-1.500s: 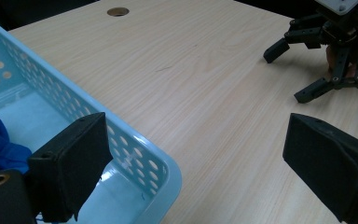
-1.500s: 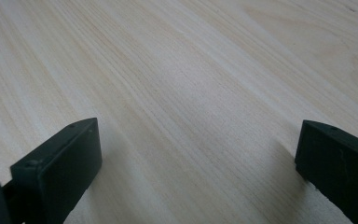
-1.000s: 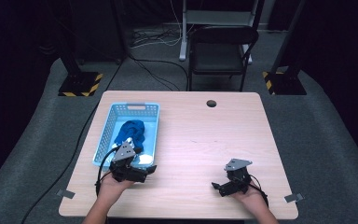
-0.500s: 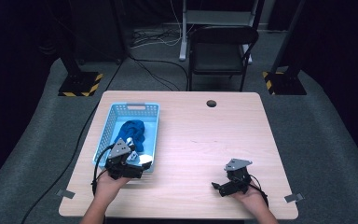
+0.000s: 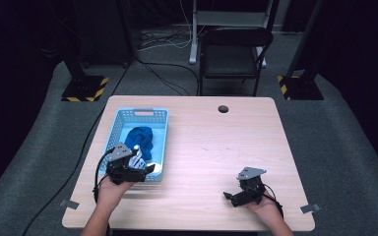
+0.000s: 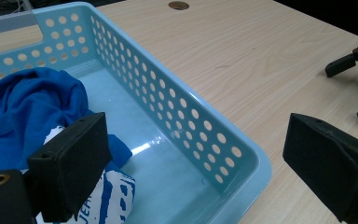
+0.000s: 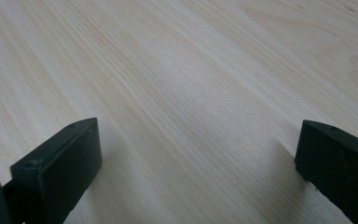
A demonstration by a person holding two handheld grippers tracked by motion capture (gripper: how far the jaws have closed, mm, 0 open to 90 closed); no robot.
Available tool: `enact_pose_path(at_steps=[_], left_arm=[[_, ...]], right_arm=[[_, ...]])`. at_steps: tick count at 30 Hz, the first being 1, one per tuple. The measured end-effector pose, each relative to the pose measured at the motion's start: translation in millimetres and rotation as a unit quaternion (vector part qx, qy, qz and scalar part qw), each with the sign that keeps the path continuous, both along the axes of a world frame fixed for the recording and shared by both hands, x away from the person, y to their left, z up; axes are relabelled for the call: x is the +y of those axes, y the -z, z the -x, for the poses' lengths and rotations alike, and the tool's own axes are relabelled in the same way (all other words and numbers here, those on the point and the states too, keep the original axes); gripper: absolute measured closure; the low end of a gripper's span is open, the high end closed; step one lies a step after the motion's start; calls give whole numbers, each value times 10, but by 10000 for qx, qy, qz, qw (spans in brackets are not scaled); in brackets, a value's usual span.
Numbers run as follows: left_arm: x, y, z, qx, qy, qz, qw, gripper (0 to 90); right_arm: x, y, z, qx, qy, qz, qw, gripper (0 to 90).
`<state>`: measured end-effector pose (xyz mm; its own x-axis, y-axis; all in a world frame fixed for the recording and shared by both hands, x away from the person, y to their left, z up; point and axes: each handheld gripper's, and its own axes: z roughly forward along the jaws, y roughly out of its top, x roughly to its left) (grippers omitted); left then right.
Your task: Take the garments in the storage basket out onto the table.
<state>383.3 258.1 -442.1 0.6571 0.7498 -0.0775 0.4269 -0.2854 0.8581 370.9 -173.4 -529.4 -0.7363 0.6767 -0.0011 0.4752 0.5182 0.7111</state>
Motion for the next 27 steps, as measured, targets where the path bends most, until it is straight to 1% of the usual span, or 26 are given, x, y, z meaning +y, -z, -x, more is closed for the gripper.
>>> enact_pose_path(at_steps=[5, 9, 13, 21, 24, 27], left_arm=[[-9, 13, -30, 35, -16, -20, 10000, 67], [-15, 16, -66, 78, -33, -118, 9999, 67], [-13, 9, -115, 121, -95, -168, 9997, 67], [2, -10, -231, 246, -220, -177, 9993, 67], [16, 3, -267, 305, -326, -236, 9987, 68], [32, 31, -298, 364, -552, -416, 9969, 69]], right_arm=[[0, 0, 0, 0, 0, 0, 10000, 0], [0, 0, 0, -1, -1, 0, 10000, 0], [0, 0, 0, 0, -2, 0, 10000, 0], [0, 0, 0, 1, 1, -1, 10000, 0], [0, 0, 0, 0, 0, 0, 10000, 0], [0, 0, 0, 0, -1, 1, 10000, 0]])
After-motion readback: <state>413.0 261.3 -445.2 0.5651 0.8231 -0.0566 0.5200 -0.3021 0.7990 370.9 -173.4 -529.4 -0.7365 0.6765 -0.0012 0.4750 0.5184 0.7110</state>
